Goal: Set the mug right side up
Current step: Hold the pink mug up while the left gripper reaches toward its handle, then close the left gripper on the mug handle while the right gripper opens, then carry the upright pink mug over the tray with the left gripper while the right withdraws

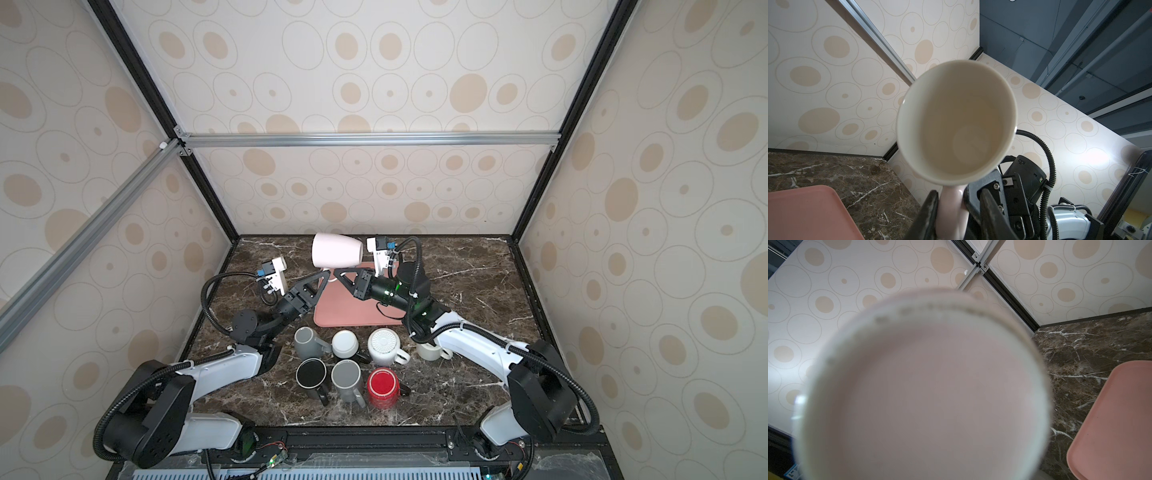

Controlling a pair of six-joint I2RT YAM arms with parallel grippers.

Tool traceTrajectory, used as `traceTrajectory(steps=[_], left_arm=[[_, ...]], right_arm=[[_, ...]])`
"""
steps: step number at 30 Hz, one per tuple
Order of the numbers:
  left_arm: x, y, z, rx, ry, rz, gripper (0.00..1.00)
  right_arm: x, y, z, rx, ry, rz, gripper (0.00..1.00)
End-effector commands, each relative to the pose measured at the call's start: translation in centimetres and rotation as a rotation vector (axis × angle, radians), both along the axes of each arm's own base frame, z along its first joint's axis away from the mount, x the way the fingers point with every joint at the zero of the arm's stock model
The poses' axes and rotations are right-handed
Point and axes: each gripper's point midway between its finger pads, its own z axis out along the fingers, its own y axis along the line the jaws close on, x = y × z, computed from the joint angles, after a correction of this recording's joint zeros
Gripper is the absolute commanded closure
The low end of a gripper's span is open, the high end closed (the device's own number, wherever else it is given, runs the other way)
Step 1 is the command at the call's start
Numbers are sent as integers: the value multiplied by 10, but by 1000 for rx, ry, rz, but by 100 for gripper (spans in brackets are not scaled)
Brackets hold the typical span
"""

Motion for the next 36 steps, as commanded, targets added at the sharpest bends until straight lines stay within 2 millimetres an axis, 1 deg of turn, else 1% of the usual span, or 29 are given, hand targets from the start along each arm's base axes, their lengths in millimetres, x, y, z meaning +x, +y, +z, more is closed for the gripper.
traceTrajectory(steps=[1,3,6,8,10,11,13,15,16,18,20,22,25,29,30,33,36], left_arm=[[-14,-6,31,-37,-102,-56,68],[-13,-8,30,-31,-95,-59,72],[-10,-10,27,-14,-79,-52,81],[-8,-11,24,-5,-68,-41,87],[-6,-11,22,2,-57,-29,97],[-4,-10,21,6,-48,-20,100],[2,-10,18,24,-28,1,100],[10,-10,12,60,6,38,100],[13,-9,13,75,9,55,100],[25,-8,7,141,44,103,100],[36,-6,5,214,64,152,100],[51,0,1,294,93,223,100],[76,12,-11,464,142,356,100],[111,34,-33,688,209,537,100],[120,39,-41,743,233,570,100],[146,51,-63,883,280,638,100],[169,62,-82,939,311,658,100]], right_arm=[[-7,-2,38,91,-72,18,100],[-5,-1,36,90,-64,18,100],[-4,-1,35,88,-62,13,100],[-4,-1,34,82,-62,13,100],[-5,-1,34,76,-63,15,100],[-5,-2,33,68,-63,8,100],[-4,-6,27,36,-59,-19,89],[-3,-13,19,-6,-56,-54,72],[-3,-17,16,-24,-52,-72,66],[-3,-28,5,-69,-39,-116,58],[-4,-41,-2,-108,-33,-159,54],[-6,-53,-13,-161,-23,-194,52],[-10,-69,-26,-241,-15,-244,51],[-14,-85,-46,-317,11,-291,51],[-15,-88,-51,-331,20,-300,50],[-17,-95,-60,-360,43,-317,50],[-19,-100,-68,-384,60,-324,50]])
